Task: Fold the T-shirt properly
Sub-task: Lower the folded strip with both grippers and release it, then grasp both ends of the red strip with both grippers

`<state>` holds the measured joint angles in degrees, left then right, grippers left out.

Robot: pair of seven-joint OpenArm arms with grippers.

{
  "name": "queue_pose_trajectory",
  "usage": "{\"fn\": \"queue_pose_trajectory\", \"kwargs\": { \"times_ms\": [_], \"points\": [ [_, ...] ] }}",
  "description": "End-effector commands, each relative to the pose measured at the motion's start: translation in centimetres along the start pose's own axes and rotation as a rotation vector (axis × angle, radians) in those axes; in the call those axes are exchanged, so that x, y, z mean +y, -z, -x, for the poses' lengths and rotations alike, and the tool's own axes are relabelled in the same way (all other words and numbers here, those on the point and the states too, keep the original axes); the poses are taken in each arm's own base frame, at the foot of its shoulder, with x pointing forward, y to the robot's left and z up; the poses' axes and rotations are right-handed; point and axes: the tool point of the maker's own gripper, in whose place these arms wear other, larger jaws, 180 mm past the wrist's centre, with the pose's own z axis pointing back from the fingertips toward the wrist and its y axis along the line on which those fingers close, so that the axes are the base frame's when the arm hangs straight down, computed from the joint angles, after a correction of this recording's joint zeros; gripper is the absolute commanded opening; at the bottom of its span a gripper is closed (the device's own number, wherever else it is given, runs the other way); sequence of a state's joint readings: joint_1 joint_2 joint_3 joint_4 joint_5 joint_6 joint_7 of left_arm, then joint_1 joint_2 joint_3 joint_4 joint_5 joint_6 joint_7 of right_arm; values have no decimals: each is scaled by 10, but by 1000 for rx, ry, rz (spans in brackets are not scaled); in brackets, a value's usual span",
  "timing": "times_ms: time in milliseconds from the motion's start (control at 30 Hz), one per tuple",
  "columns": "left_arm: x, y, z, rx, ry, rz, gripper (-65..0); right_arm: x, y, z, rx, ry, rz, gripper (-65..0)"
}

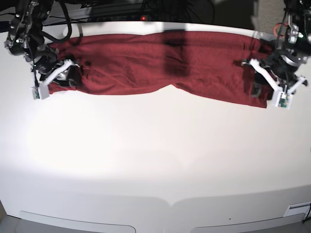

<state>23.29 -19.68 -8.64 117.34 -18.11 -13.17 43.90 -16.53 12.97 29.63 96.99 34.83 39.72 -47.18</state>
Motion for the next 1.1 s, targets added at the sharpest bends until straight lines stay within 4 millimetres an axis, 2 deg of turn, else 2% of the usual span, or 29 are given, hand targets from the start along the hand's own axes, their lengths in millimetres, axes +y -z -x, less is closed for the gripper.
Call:
{"fn": "queue_pose_trajectory", "kwargs": {
  "times_ms": [0, 100, 200, 333, 400, 500, 633, 733, 900, 1067],
  "points": [
    [-4, 0, -6, -26, -9, 13, -383, 2, -1, -11, -32, -24, -8, -402],
    [-11, 10, 9, 6, -74, 25, -383, 7, 6, -1, 10, -44, -9, -402],
    [-10, 27, 39, 86, -142, 24, -383, 5, 17, 21, 66, -29, -8, -402],
    [0, 56, 82, 206, -221, 10, -383, -9, 39, 49, 117, 1, 16, -402],
    [7, 70, 93, 243, -247, 2, -383, -12, 51, 52, 128, 15, 15, -402],
    [15, 87, 91, 247, -267, 0, -383, -12, 71, 41, 131, 23, -2, -402],
    [29, 105, 78, 246, -252, -28, -383, -11, 95, 13, 106, -28, -7, -402],
    [38, 114, 73, 254, -232, -53, -383, -17, 106, -8, 92, -65, 13, -402],
    [44, 119, 65, 240, -234, -60, -383, -30, 109, -24, 86, -86, 38, -402],
    [48, 125, 40, 179, -243, -54, -383, -35, 103, -44, 32, -76, 30, -402]
  ]
}}
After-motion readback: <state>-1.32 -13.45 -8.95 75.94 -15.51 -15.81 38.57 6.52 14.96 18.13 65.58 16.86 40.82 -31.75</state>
